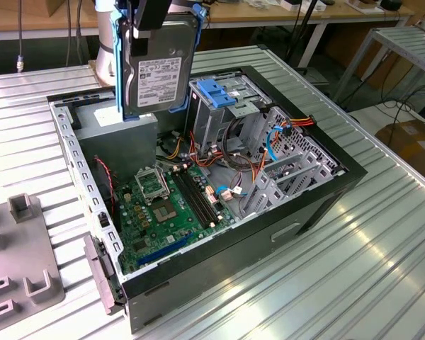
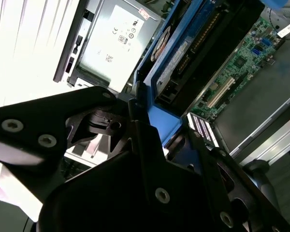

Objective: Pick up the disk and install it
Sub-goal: 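Insert the disk into the insertion slot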

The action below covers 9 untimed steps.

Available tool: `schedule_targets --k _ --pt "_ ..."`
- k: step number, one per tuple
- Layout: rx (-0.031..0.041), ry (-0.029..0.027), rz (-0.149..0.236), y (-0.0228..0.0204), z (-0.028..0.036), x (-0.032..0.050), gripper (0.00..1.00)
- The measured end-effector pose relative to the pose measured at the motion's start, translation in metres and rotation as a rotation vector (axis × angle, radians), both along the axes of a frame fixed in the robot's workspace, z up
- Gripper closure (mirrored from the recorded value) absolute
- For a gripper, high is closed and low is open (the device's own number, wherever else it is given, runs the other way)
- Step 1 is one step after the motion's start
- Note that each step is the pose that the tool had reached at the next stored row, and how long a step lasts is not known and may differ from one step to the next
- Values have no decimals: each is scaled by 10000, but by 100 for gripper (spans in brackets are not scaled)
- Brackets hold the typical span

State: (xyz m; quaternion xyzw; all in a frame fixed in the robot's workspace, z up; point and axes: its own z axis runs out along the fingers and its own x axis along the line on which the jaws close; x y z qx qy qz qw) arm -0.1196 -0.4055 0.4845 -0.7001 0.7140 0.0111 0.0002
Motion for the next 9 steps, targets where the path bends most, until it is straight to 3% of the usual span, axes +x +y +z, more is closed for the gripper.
schedule_targets --k 9 --pt "0 -1 0 -59 -1 12 63"
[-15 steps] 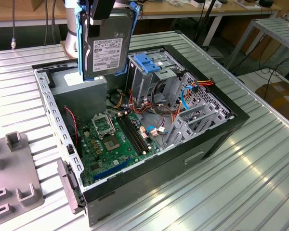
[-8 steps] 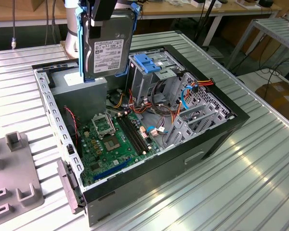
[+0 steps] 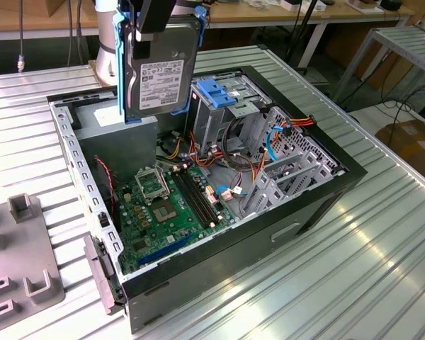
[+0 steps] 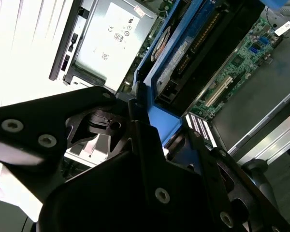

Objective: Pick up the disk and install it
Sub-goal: 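Insert the disk into the insertion slot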

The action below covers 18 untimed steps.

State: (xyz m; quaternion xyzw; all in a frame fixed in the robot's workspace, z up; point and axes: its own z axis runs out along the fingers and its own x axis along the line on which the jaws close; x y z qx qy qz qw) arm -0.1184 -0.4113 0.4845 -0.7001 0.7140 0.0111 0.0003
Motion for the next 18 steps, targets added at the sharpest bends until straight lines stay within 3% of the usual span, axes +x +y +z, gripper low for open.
schedule_targets --k 7,10,15,16,18 --pt "-10 1 0 -5 -2 100 63" --pt "-10 1 0 -32 -2 103 63" --pt "-10 1 0 -124 -2 107 63" --pt "-10 1 0 -170 -2 111 63" --pt "-11 1 0 -220 -2 123 63"
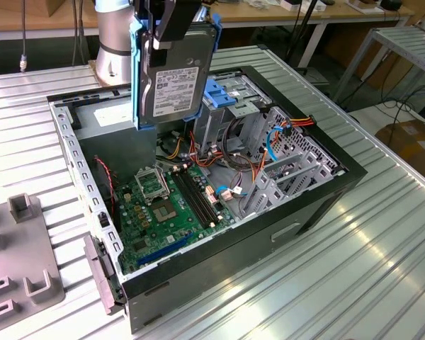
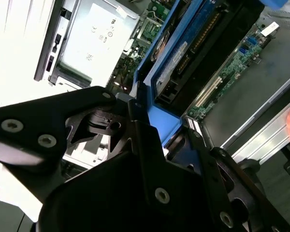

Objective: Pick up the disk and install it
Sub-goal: 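Insert the disk into the insertion slot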

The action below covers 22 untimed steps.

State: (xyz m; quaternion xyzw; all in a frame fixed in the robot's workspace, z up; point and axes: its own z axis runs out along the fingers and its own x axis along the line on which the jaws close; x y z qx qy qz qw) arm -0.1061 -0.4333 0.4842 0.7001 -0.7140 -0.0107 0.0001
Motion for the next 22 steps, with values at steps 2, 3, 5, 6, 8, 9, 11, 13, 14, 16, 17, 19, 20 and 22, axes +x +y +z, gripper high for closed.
schedule_targets --k 2,3,5,6,8,9,11,13,14,16,17,19,20,22 --pt "-3 0 1 -36 -1 43 63" --pt "-3 0 1 -42 -3 74 63" --pt "-9 1 0 -50 -5 151 63" --pt "-10 0 1 -54 -7 191 63" --pt "-18 1 0 -74 -8 252 63" --pt "-18 1 0 -91 -10 266 63" --pt "-20 1 1 -126 -11 275 63" --pt "-20 0 0 -152 -12 277 63" --pt "-23 0 0 -166 -12 278 63" --pt "-27 0 0 -194 -13 280 63" --pt "-28 0 0 -211 -13 281 63" --pt "-30 1 0 -246 -13 283 63" --pt "-30 1 0 -265 -14 285 63" --pt "-29 0 -1 -315 -16 288 63"
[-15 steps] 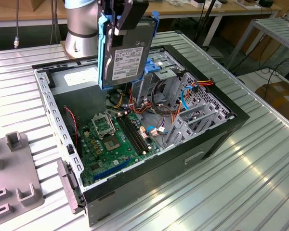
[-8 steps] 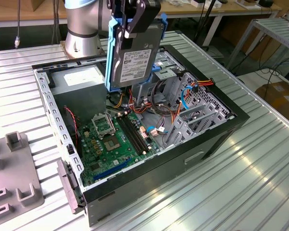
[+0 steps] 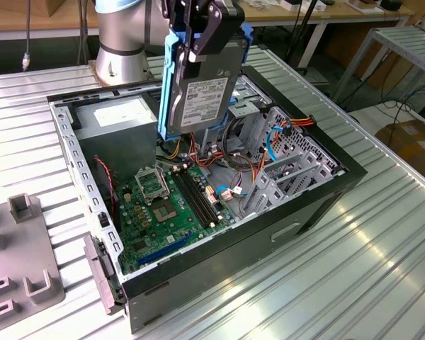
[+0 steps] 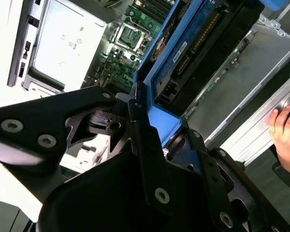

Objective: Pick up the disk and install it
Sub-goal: 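Insert the disk into the insertion slot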

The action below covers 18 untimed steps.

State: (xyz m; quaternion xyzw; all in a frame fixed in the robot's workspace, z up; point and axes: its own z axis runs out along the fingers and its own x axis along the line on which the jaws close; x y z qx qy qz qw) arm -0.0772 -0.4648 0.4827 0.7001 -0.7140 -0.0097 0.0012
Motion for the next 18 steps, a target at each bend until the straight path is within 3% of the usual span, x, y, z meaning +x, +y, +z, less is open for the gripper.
schedule_targets --k 2,13,18 --pt "-2 1 1 -63 -1 6 63" --pt "-5 0 1 -263 -7 26 63" --pt "-9 0 1 -389 -8 40 63"
